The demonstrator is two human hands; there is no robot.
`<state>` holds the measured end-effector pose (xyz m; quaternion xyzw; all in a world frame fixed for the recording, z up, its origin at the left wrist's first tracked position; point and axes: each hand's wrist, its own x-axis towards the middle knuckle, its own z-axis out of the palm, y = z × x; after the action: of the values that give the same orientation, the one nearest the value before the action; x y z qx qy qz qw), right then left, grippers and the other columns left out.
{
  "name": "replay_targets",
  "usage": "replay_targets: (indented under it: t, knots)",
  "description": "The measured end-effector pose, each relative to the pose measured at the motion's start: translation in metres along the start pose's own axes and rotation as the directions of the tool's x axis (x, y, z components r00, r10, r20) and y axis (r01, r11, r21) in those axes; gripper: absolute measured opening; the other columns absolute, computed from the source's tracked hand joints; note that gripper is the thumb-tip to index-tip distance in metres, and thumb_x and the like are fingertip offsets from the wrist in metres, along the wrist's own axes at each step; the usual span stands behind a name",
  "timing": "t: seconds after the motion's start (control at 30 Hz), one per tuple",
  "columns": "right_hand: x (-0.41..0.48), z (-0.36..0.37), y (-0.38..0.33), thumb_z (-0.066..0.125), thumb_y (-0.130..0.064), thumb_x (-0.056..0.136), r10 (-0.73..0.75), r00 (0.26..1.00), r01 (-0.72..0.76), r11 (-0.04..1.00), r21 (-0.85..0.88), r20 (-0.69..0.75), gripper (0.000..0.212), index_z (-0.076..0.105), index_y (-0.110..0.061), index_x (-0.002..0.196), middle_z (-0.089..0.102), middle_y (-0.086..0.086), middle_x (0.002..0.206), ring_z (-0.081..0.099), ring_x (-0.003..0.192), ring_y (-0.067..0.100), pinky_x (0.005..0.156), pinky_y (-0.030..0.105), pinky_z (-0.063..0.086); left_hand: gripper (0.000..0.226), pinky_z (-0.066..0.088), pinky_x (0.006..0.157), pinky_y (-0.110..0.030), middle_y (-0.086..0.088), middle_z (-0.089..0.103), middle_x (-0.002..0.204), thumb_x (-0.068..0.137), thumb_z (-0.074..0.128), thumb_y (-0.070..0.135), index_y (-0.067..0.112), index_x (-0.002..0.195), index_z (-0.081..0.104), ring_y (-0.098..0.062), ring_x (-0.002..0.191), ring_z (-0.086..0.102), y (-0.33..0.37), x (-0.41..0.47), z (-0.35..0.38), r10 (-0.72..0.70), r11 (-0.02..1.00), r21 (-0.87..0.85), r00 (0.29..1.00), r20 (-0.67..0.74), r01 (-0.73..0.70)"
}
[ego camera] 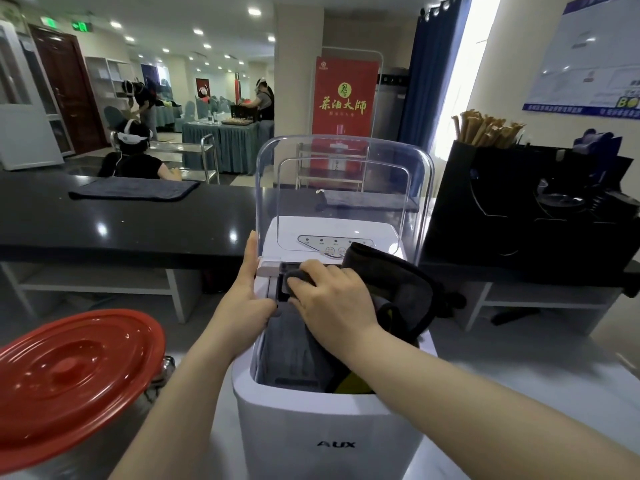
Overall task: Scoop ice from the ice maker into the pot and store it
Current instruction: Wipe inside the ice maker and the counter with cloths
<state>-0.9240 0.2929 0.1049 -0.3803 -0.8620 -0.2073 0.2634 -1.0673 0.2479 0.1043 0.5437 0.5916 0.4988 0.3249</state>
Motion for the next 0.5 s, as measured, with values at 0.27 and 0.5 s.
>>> replay_targets:
  t: [0.27,0.5]
  knots:
    - [-0.012,-0.008,-0.014,0.066,-0.032,0.064,0.112,0.96,-0.027,0.948,-0.316,0.255,0.044,0.07,-0.024,0.107,0.061,0.01,0.108,0.057,0.086,0.032,0.064,0.039,0.047,0.106,0.044,0.067,-0.005,0.028,0.049,0.128,0.079,0.043,-0.014,0.057,0.141,-0.003,0.007,0.099,0.056,-0.002,0.0,-0.002,0.006,1.0,-0.005,1.0,0.02,-0.006]
    - [-0.012,-0.025,-0.015,0.046,-0.02,0.088,0.143,0.928,-0.05,0.963,-0.266,0.343,0.047,0.043,-0.014,0.134,0.039,0.014,0.128,0.042,0.11,0.034,0.078,0.041,0.038,0.106,0.043,0.061,-0.003,0.044,0.039,0.112,0.08,0.046,-0.014,0.054,0.142,-0.004,0.013,0.092,0.052,0.002,-0.001,-0.002,-0.001,1.0,-0.023,0.999,0.037,0.002]
